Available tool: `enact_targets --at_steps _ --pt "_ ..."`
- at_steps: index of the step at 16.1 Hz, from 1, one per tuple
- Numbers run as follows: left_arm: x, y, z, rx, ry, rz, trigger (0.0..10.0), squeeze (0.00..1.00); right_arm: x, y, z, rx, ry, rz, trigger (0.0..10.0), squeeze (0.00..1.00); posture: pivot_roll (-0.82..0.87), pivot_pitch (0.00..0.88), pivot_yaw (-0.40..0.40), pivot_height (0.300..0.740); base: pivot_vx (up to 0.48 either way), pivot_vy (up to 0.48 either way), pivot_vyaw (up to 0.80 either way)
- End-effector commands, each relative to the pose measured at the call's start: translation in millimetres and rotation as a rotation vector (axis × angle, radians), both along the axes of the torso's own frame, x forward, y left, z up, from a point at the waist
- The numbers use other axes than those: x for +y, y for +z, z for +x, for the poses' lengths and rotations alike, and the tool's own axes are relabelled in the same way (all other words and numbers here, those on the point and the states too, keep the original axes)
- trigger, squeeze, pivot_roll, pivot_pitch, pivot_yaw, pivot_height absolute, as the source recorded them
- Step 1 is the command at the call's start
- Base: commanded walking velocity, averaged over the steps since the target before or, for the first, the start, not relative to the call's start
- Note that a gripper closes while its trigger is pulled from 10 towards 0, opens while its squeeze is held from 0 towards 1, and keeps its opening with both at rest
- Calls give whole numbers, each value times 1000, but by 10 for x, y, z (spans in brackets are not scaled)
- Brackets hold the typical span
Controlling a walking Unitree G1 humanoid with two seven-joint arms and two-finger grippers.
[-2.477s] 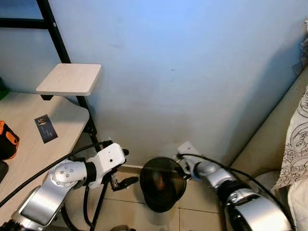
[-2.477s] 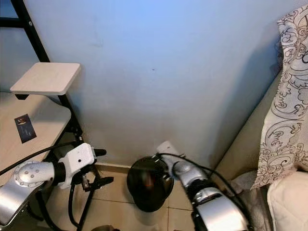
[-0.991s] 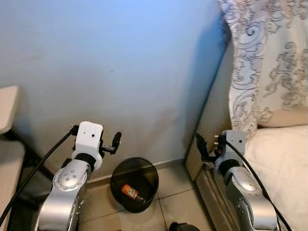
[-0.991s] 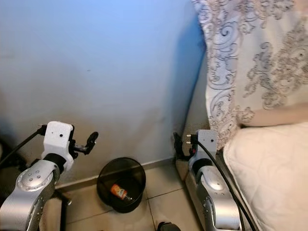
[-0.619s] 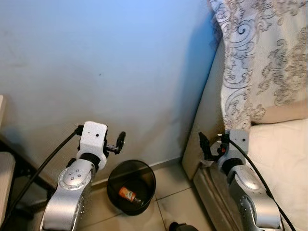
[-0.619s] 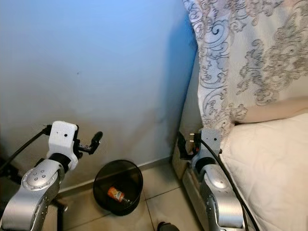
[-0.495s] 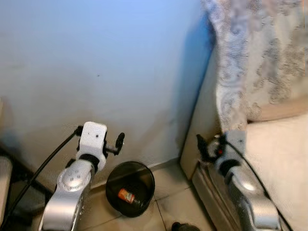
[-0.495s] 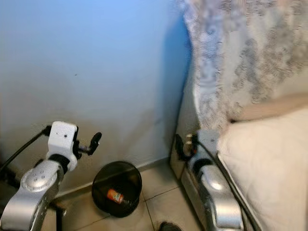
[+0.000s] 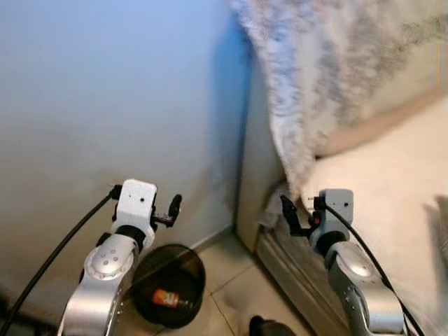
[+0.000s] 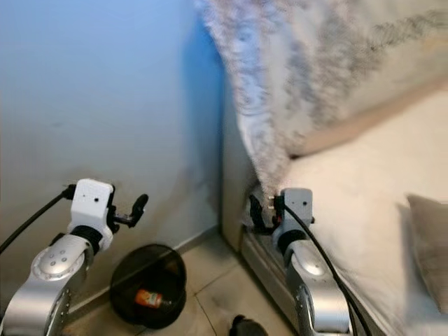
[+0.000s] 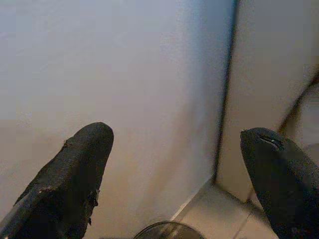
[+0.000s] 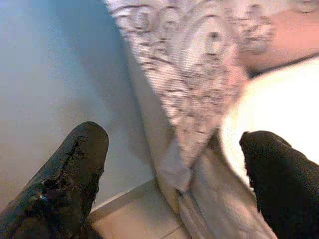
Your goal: Clean up the room
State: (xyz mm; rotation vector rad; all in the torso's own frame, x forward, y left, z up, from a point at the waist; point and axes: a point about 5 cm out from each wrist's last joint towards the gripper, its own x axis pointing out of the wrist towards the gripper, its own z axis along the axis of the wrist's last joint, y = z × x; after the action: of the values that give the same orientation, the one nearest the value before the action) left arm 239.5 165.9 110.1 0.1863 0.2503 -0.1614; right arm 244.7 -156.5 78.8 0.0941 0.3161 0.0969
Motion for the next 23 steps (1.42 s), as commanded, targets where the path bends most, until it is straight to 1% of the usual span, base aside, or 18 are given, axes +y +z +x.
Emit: enact_targets --at_steps 1,3,5,8,14,17,19,23 --pt "39 20 3 -17 16 20 10000 20 24 47 0 -16 11 4 10000 1000 32 0 40 740 0 0 -781" --pt "42 14 7 -19 21 26 10000 16 23 54 1 -21 17 -3 10000 1000 32 0 36 740 0 0 -778" --pt "22 13 15 -31 34 15 10000 20 -14 47 -1 -25 11 -19 10000 1000 32 0 29 740 0 0 -775" --pt "-11 19 24 -40 30 6 10000 16 -11 58 3 -31 22 -31 10000 1000 29 0 28 740 0 0 -775" --pt "1 13 52 -49 49 -13 10000 16 -17 24 -3 -30 29 -48 10000 1000 33 0 24 740 0 0 -778" --pt "8 33 78 -73 65 -38 10000 0 -10 38 6 -41 37 -57 10000 1000 30 0 22 740 0 0 -779" --pt "9 16 91 -70 68 -17 10000 0 -26 46 18 -48 29 -70 10000 1000 23 0 21 740 0 0 -778" --pt "-3 31 127 -93 73 -45 10000 12 -51 103 82 -85 13 -102 10000 1000 13 0 21 740 0 0 -781"
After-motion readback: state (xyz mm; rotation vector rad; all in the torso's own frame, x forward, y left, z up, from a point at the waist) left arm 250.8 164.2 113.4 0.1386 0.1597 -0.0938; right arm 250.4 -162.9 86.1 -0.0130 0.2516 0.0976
